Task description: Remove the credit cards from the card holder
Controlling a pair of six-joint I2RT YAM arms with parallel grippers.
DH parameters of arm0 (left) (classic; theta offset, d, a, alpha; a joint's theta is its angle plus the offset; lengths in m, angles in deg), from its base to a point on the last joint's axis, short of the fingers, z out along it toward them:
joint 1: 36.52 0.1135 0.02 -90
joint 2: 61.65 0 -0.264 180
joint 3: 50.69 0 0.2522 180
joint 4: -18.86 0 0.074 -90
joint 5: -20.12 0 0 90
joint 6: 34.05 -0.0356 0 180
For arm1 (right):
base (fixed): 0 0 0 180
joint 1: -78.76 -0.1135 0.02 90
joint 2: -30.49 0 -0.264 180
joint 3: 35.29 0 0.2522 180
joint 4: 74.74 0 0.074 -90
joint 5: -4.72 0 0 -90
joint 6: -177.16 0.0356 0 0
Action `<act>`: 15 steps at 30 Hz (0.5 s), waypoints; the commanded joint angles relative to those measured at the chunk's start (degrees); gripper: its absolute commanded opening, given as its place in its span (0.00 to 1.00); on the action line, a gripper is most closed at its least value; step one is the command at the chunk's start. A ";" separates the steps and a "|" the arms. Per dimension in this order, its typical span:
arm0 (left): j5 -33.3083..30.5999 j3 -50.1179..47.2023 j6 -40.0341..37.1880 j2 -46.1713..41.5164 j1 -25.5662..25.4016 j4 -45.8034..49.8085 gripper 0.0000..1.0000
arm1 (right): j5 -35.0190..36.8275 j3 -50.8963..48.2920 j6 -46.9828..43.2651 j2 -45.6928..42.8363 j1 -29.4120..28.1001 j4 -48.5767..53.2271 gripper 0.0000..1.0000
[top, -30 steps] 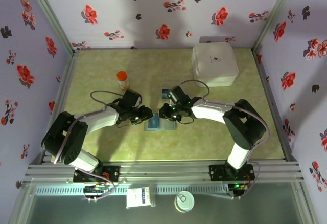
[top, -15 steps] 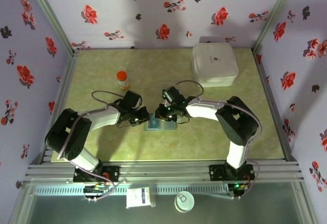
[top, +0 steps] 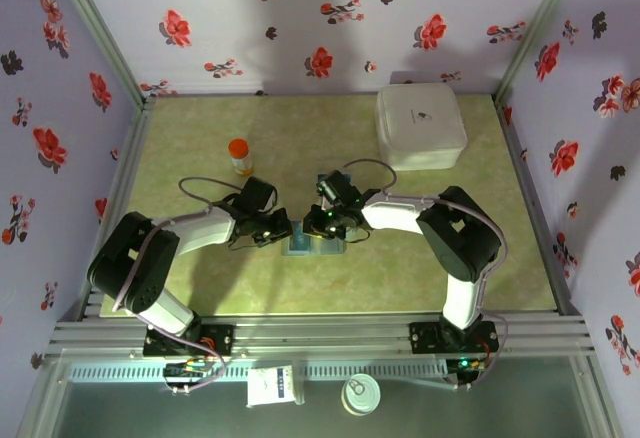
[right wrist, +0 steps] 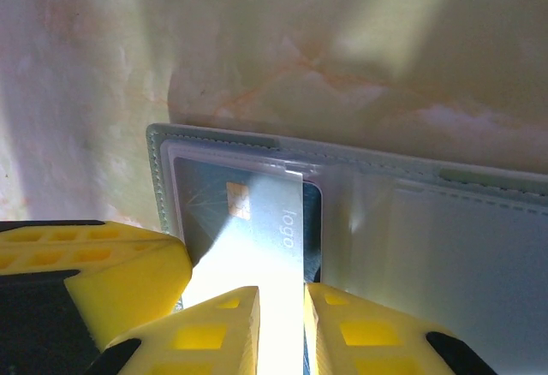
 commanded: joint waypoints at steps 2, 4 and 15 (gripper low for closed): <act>-1.23 -0.72 -1.38 -0.10 0.71 2.20 0.07 | 2.52 1.48 -1.18 0.62 -0.47 3.50 0.21; -1.28 -0.88 -1.37 -0.36 0.66 2.07 0.10 | 3.15 1.75 -1.84 0.61 -0.46 4.75 0.21; -1.25 -0.88 -1.47 -0.94 0.89 2.29 0.15 | 4.75 3.10 -3.34 -0.67 -0.47 7.76 0.21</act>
